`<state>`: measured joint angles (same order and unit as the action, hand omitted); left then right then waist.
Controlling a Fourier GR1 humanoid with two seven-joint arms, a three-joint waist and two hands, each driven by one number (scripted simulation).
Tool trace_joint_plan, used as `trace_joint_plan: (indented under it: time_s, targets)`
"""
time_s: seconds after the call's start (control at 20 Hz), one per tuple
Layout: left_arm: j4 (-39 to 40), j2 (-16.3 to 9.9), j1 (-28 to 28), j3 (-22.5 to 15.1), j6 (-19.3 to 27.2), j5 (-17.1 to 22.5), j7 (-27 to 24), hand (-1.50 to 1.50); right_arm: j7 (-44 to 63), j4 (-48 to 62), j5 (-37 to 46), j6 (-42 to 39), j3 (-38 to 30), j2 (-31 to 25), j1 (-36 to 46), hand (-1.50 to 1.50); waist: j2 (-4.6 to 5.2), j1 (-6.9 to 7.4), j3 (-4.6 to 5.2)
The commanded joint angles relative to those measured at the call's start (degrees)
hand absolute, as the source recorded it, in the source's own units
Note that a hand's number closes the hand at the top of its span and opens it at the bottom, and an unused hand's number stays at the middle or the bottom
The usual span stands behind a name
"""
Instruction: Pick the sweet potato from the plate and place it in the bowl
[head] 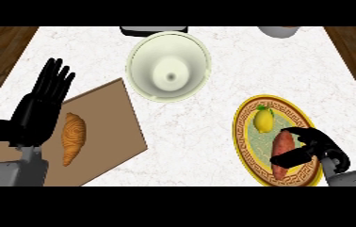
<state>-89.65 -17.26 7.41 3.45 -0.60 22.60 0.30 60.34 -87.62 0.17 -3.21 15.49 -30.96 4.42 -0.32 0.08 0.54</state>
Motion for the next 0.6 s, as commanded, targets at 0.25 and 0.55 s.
trace_joint_plan:
  time_s: [0.25,0.55]
  targets:
    - [3.3,0.7,1.0,1.7,-2.3,-0.4,-1.7,0.00,-1.3,3.8,4.1,-7.1,2.6,-0.1,2.5,1.50,0.36,-0.07,-0.53]
    - [-3.5,1.6,-1.6,0.9,-0.1,-1.8,1.2,0.00,-2.8,7.2,6.5,-9.6,1.7,0.8,6.6,1.50,0.30,0.31,-0.55]
